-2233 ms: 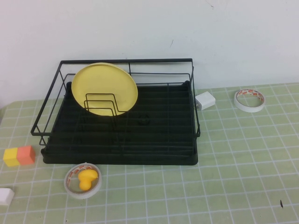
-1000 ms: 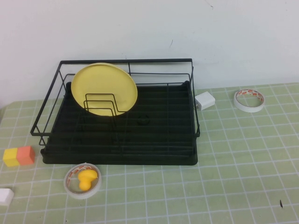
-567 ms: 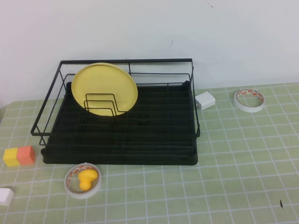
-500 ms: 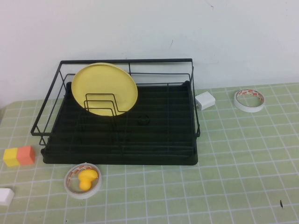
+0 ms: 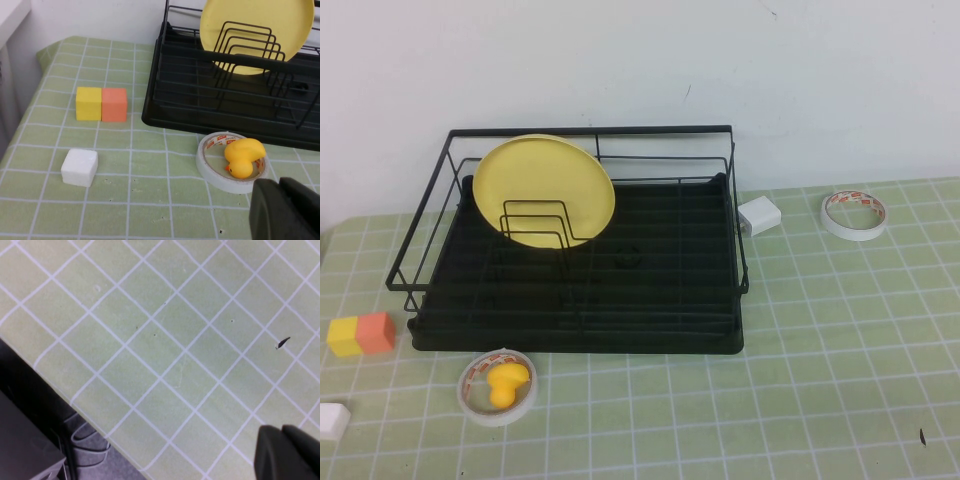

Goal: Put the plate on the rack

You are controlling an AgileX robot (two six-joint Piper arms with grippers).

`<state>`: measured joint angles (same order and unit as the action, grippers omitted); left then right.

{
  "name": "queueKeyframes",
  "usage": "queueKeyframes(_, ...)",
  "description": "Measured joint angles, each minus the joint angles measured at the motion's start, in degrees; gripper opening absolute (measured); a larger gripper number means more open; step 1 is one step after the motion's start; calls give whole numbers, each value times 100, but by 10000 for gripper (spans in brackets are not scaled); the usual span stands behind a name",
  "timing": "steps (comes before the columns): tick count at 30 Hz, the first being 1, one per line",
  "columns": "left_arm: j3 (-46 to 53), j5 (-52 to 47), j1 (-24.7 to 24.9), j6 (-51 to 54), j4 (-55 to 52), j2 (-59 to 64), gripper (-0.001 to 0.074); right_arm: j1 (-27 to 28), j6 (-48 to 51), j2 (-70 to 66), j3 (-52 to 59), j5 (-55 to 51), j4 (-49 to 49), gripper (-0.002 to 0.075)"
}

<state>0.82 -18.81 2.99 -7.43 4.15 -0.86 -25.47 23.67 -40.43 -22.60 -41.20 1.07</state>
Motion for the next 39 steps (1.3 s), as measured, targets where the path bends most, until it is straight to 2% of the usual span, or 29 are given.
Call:
queueKeyframes(5, 0, 0, 0, 0, 0, 0, -1, 10, 0, 71, 0, 0, -2, 0)
queueKeyframes(8, 0, 0, 0, 0, 0, 0, -1, 239, 0, 558, 0, 26, -47, 0)
queueKeyframes(14, 0, 0, 0, 0, 0, 0, -1, 1215, 0, 2075, 237, 738, -256, 0)
queueKeyframes(19, 0, -9, 0, 0, 0, 0, -1, 2150, 0, 3059, 1113, 1851, -294, 0)
queueKeyframes(24, 0, -9, 0, 0, 0, 0, -1, 2818, -83, 3824, 1938, 2342, -404, 0)
queueKeyframes(28, 0, -9, 0, 0, 0, 0, -1, 2925, -104, 4094, 2379, 2334, -424, 0)
queueKeyframes(39, 0, -9, 0, 0, 0, 0, -1, 2964, -218, 4114, 2374, 2110, -435, 0)
